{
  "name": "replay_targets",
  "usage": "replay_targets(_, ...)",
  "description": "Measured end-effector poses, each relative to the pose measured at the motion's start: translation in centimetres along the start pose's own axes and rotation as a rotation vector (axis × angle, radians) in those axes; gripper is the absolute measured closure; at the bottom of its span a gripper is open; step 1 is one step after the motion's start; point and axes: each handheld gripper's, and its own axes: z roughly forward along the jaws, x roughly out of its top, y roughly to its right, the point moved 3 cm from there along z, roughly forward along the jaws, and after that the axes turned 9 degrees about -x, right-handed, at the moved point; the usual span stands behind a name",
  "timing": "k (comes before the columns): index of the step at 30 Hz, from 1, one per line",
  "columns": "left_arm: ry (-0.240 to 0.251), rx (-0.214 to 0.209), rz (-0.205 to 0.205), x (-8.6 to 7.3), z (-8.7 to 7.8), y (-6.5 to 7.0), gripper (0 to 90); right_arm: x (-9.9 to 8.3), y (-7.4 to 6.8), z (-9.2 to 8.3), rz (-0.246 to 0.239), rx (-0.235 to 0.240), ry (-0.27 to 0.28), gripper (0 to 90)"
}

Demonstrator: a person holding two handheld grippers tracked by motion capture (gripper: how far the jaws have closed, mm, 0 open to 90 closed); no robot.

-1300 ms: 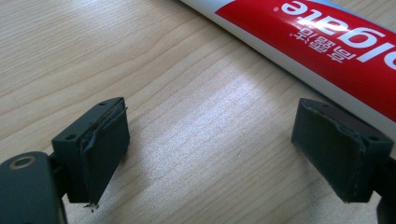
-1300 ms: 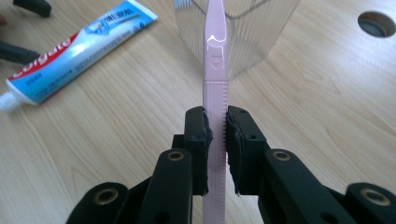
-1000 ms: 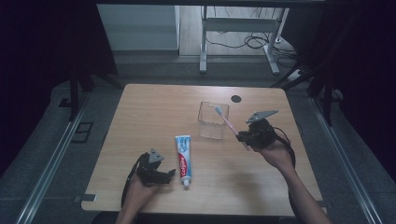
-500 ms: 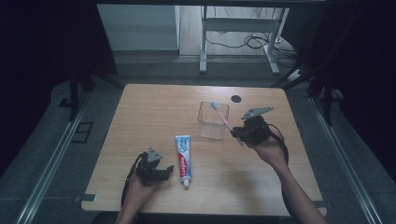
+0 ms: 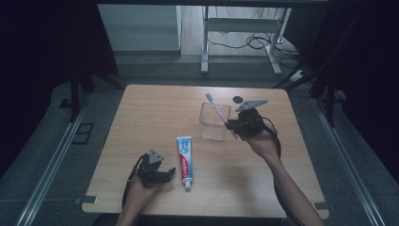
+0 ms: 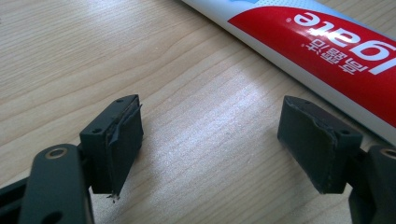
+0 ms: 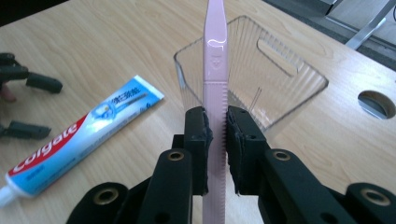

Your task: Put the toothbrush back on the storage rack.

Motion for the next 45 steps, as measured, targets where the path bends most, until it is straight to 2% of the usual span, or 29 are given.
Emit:
replay_targets(15,-0.012,-0.008,0.005,0.0,0.1,0.1,17.3,2.5,0.8,2.5,0.031,-0.022,0.033,78.6)
replay_targets(28,-0.015,-0.012,0.009,0.0,0.1,0.1,14.8,4.0,1.5,4.9,0.052,-0.051,0.047,78.6)
replay_targets(36,-0.013,-0.013,0.007,0.0,0.1,0.1,14.7,3.7,1.8,6.3,0.062,-0.069,0.039,78.6)
replay_targets(45,-0.015,-0.013,0.008,0.0,0.1,0.1,14.7,2.2,1.8,8.2,0.076,-0.061,-0.012,78.5)
